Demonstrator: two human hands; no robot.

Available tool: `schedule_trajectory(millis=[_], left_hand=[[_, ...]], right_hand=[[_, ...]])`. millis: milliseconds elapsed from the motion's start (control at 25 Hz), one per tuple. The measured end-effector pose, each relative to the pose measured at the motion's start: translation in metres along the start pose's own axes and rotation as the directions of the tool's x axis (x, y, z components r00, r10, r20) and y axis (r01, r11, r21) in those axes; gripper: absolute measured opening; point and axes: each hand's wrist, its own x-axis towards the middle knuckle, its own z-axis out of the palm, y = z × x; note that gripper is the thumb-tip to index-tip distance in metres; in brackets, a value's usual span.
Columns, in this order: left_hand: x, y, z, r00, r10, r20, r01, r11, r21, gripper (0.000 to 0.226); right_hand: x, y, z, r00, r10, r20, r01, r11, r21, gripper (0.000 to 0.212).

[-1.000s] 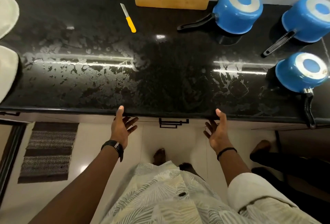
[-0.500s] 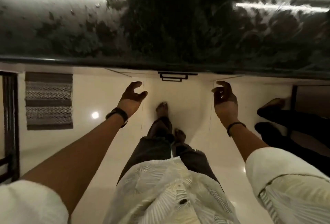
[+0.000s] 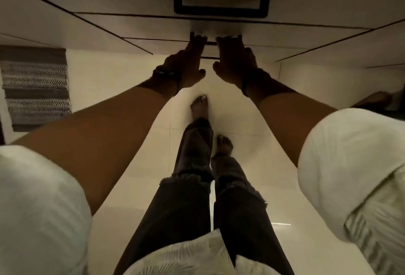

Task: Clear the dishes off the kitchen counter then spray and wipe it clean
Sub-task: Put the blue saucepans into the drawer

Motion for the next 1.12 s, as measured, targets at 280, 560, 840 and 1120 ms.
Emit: schedule_trajectory(millis=[280, 560, 840, 1120], left_hand=[[-0.007, 0.022, 0.027, 0.986, -0.151, -0.062, 0.139, 0.976, -0.166, 0.08], [-0.134, 0.031, 0.03, 0.896, 0.064, -0.44, -0.133, 0.983, -0.127, 0.038], [-0.208, -0.045, 0.082, 0.932, -0.245, -0.269, 0.29, 0.946, 0.143, 0.105], [-0.267, -0.024, 0.149, 0.911, -0.365, -0.19, 0.388, 0.916, 0.1, 0.133]], right_hand=[[-0.018, -0.01, 0.038, 0.993, 0.102, -0.064, -0.099, 0.994, 0.04, 0.072], [-0.142, -0.015, 0.038, 0.873, -0.012, -0.488, 0.155, 0.955, 0.254, 0.039], [-0.23, 0.073, 0.059, 0.956, 0.136, -0.26, -0.161, 0.984, -0.08, 0.075], [-0.302, 0.068, 0.113, 0.973, 0.092, -0.214, -0.115, 0.989, -0.097, 0.087]])
